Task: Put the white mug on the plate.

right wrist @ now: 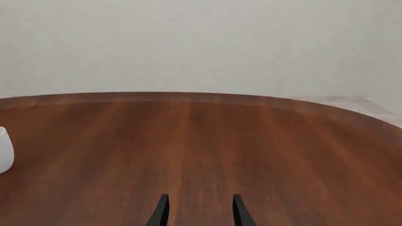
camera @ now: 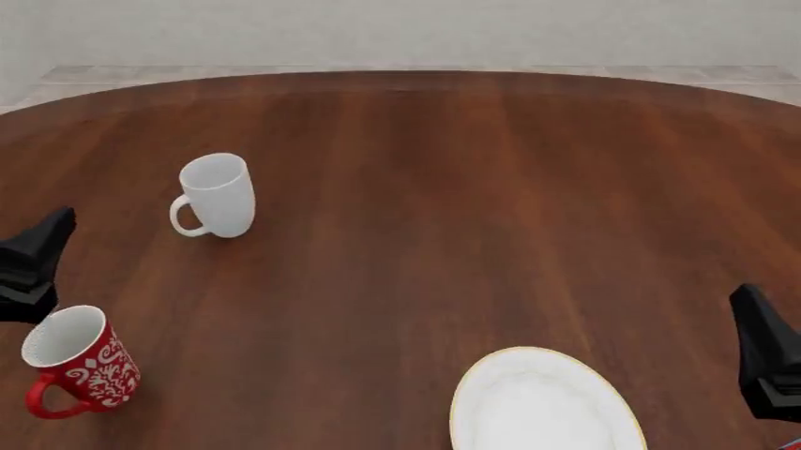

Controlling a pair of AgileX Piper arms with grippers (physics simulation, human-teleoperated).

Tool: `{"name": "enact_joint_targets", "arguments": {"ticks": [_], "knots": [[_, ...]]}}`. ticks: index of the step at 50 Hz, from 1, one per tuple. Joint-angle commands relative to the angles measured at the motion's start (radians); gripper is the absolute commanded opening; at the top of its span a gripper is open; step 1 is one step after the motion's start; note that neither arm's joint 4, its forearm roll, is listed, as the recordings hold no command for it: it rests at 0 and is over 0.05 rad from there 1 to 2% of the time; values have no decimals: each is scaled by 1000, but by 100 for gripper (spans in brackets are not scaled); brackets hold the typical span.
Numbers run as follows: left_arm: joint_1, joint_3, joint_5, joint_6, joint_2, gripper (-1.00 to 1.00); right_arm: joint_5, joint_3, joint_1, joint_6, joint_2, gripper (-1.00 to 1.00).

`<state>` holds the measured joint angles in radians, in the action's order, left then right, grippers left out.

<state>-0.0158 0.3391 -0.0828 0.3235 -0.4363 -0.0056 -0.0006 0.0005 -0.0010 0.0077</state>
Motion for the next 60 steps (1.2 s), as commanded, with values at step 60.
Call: {"name": "enact_joint_targets", "arguments": {"ticks": [60], "knots": [[15,412,-99,603,-785,100,1,-1,-1,1,0,100]]}}
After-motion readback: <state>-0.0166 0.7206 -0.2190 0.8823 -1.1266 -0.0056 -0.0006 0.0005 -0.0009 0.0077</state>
